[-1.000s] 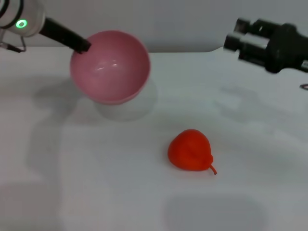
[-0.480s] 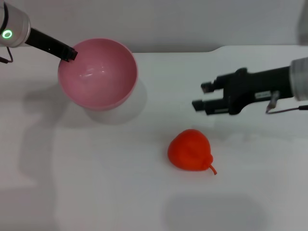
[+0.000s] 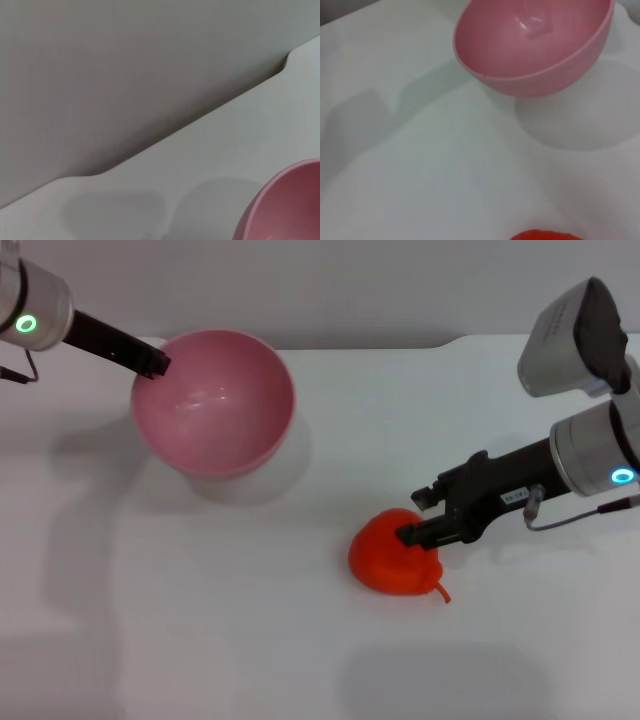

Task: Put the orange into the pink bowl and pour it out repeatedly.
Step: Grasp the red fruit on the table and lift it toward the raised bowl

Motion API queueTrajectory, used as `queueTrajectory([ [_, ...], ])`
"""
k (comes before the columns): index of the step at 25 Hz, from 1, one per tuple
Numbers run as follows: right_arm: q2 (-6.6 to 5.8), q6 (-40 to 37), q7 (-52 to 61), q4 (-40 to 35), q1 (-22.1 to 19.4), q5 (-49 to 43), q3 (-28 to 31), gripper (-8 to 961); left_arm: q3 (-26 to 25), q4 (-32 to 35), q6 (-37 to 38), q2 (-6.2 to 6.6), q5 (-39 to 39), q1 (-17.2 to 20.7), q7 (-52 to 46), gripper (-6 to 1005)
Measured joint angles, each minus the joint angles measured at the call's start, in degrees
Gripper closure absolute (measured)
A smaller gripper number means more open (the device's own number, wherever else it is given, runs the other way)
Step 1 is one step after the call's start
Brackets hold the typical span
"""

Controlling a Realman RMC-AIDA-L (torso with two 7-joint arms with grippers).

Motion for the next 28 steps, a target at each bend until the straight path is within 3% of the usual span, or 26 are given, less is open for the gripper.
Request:
queueTrajectory([
  [10, 0.24, 6.15, 0.80, 5.85, 0.53, 0.21, -1.78, 461, 0.50, -0.06, -0.44, -1.44, -0.07, -0.31, 0.36, 958],
  [25, 0.40, 9.59, 1.03, 8.55, 1.80, 1.95, -6.47, 494, 0.53, -0.06, -1.11, -1.61, -0.05, -0.24, 0.80, 958],
  [28, 0.40, 9.61, 1.03, 8.56, 2.02, 1.95, -6.61, 639, 0.53, -0.06, -1.36, -1.60, -0.05, -0.07, 0.85, 958],
])
